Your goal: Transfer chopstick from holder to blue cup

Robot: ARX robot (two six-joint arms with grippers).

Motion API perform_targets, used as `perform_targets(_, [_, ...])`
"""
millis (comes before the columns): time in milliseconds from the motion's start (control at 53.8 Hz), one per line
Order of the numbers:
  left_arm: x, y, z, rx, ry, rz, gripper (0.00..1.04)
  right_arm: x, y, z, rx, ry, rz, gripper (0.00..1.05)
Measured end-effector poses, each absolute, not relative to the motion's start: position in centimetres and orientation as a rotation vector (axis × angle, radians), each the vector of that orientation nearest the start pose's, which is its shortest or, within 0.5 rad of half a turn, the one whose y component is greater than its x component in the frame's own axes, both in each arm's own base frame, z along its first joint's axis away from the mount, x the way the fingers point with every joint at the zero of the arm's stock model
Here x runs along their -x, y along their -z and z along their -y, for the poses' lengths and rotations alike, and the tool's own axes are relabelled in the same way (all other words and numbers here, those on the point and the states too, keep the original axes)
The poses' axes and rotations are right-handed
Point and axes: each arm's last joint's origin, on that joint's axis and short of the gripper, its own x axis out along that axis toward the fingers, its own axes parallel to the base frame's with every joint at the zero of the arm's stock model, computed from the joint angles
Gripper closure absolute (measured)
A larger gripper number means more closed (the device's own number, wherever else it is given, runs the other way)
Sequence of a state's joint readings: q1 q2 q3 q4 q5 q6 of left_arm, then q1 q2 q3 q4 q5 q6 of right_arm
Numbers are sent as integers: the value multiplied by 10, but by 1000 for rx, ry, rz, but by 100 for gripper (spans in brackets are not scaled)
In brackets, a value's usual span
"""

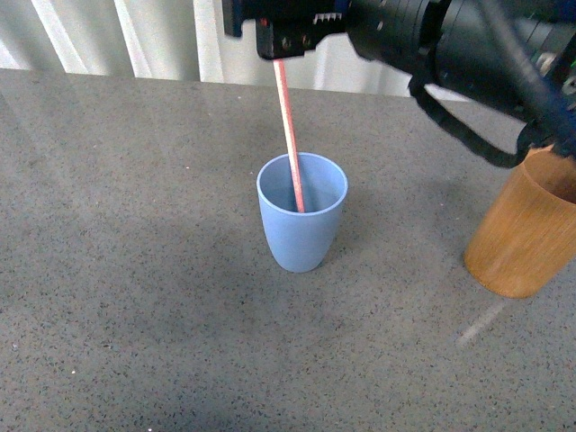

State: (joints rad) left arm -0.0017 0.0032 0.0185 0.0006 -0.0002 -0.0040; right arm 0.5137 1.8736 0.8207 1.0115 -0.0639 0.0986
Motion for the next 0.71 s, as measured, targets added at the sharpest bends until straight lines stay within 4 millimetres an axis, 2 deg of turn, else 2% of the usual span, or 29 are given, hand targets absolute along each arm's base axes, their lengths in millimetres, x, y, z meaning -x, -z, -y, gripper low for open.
perform_targets(149, [-97,-170,0,4,2,16,7,-307,-207,-163,-106,-443,-49,9])
perform_targets(167, [-97,-170,0,4,2,16,7,-306,-210,-159,-106,-416,-56,8])
perform_targets(316, [-97,-170,0,4,2,16,7,-295,-224,-120,-102,-176,-160,10])
perform_targets(372, [-97,-170,0,4,2,16,7,-282,-226,-90,-107,-42,-245,10])
perform_targets(446, [-97,-170,0,4,2,16,7,-266,-224,-63,-86,67,-313,10])
perform_targets(483, [-97,-170,0,4,2,16,7,-248,-221,-43,-58,128,-343,10])
perform_targets(576, [-97,-170,0,4,2,16,7,-229,-223,-28,-29,179,-326,10])
perform_targets(707, [-97,-170,0,4,2,17,7,-225,-229,-27,-15,161,-299,10])
